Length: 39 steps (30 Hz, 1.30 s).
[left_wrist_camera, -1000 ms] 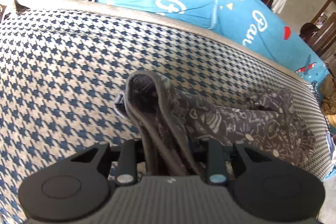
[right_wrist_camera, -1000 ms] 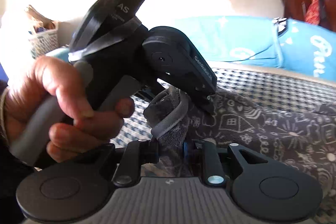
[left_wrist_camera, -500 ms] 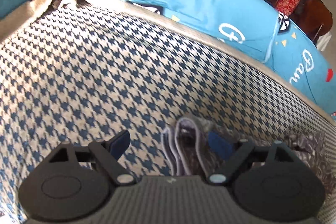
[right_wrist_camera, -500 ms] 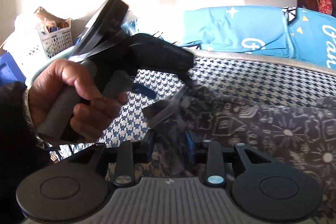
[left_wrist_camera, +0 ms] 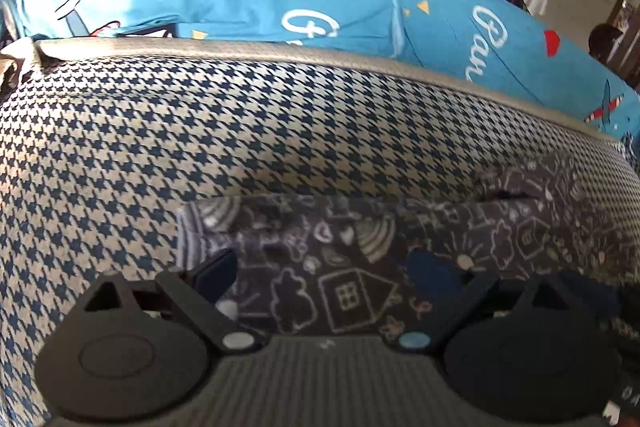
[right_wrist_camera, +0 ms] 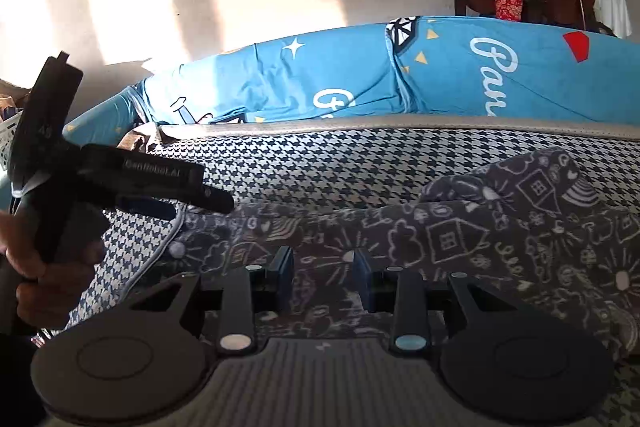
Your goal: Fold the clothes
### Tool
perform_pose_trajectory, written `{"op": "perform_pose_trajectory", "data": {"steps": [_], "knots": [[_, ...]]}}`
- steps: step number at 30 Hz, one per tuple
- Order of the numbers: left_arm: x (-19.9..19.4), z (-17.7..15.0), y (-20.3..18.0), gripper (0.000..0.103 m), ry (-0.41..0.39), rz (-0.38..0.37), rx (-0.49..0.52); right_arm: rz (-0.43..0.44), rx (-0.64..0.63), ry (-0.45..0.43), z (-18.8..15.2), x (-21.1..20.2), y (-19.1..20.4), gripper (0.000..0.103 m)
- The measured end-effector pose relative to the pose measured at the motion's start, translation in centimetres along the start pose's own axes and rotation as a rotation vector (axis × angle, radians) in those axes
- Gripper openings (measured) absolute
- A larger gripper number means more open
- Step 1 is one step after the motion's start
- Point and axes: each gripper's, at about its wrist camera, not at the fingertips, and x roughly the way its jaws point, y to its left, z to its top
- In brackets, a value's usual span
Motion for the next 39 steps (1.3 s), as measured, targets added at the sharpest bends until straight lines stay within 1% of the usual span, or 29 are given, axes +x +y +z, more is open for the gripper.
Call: {"op": "perform_pose_trajectory", "data": {"steps": [1,3,6,9,14,19,28,29,30,32,36,39], "knots": [[0.4,-0.2,-0.6,0.096,0.009,-0.002,0.016,-0.015,-0.012,0.001,0.3,0.1,-0.6,0.032],[1.0,-0.5,-1.6,0.096,0.023,-0.001,0.042,-0.037,-0.02,0.007,1.0,0.7,-2.0,0.026],[2.1,-0.8,-2.8,0.096,0.046,-0.001,0.073,-0.023,0.069,0.044,1.9,1.8,-4.9,0.02],[2.9,-1.1,-3.6,0.096,0.067,0.0,0.088,-0.01,0.13,0.048,2.6,2.8,-6.4,0.02],[3.8,-1.5,-4.2,0.099,0.084,0.014,0.103,0.017,0.141,0.076,3.1,4.5,-6.6,0.02],[4.4,-1.5,-4.2,0.103,0.094,0.012,0.087,0.033,0.136,0.093,3.4,6.3,-6.3,0.02],[5.0,-1.6,-4.2,0.103,0.118,0.034,0.097,0.009,0.173,0.169,3.3,10.4,-6.8,0.02],[5.1,-1.6,-4.2,0.103,0.12,0.038,0.1,-0.003,0.182,0.183,3.2,10.9,-6.9,0.016],[5.2,-1.6,-4.3,0.103,0.122,0.044,0.105,-0.014,0.19,0.198,3.1,11.4,-7.0,0.009],[5.4,-1.7,-4.6,0.103,0.126,0.059,0.121,-0.026,0.214,0.215,3.0,12.2,-7.4,0.005],[5.6,-1.9,-5.0,0.103,0.128,0.085,0.146,-0.026,0.218,0.225,3.2,12.9,-7.4,0.004],[5.6,-1.8,-5.0,0.103,0.125,0.093,0.137,-0.03,0.211,0.226,3.1,13.3,-7.4,0.004]]}}
